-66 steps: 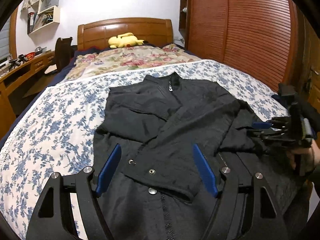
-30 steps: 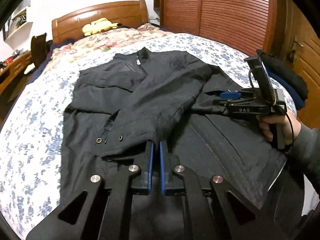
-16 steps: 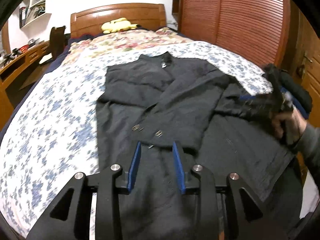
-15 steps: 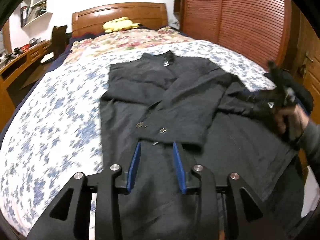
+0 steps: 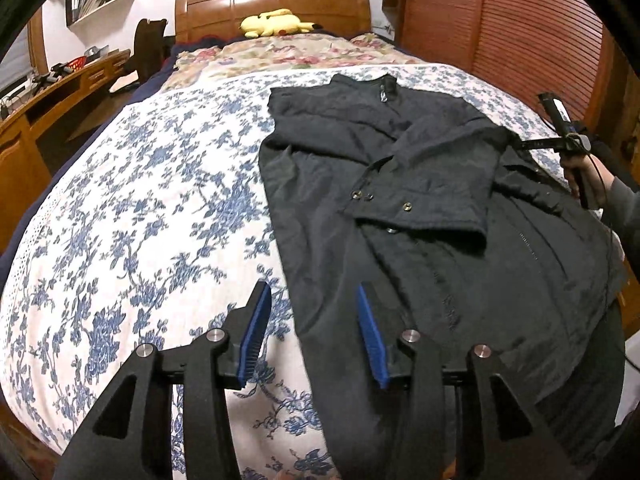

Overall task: Fold large clothes
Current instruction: 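Move both grippers down to the hem of the black jacket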

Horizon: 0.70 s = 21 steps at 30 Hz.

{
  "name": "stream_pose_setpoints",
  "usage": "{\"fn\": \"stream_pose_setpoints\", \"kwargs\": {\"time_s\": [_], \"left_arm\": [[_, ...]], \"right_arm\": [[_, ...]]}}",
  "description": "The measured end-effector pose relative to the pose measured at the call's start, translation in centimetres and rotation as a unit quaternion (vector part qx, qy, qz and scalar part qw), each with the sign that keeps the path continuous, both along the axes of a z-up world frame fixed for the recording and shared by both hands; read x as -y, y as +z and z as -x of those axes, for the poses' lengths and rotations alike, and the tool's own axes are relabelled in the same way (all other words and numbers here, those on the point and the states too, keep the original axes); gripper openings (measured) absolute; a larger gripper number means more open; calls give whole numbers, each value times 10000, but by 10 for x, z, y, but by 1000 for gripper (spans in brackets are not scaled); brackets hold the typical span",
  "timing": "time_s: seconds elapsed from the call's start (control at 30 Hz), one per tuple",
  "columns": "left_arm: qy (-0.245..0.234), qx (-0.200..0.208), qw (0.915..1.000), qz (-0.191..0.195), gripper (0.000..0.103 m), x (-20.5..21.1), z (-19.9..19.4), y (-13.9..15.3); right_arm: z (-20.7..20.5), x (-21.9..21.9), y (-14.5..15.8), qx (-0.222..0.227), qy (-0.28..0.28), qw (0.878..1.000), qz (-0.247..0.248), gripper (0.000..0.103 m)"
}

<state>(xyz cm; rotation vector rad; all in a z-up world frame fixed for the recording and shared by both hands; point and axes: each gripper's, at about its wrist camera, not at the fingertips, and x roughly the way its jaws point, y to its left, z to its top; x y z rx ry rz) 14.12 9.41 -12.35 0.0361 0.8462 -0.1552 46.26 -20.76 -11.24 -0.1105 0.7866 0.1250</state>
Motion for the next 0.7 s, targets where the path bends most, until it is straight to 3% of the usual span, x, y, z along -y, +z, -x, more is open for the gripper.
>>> {"fn": "stream_pose_setpoints", "kwargs": {"time_s": [0.07, 0.1, 0.2, 0.43, 0.7], "left_arm": [[35, -50, 10000, -50, 46, -2, -1, -4], [56, -77, 9999, -61, 46, -2, -1, -6], [131, -123, 9998, -69, 47, -7, 0, -11], [139, -199, 9996, -106, 50, -10, 10, -20], [143, -179, 9996, -166, 54, -8, 17, -22]], "right_arm": [[-6, 4, -2, 0, 103, 9997, -234, 7], [-8, 7, -3, -2, 26, 9997, -247, 7], [-19, 8, -15, -161, -278, 9994, -158, 7], [0, 13, -11, -93, -239, 9994, -222, 7], [100, 24, 2, 202, 296, 9993, -137, 14]]}}
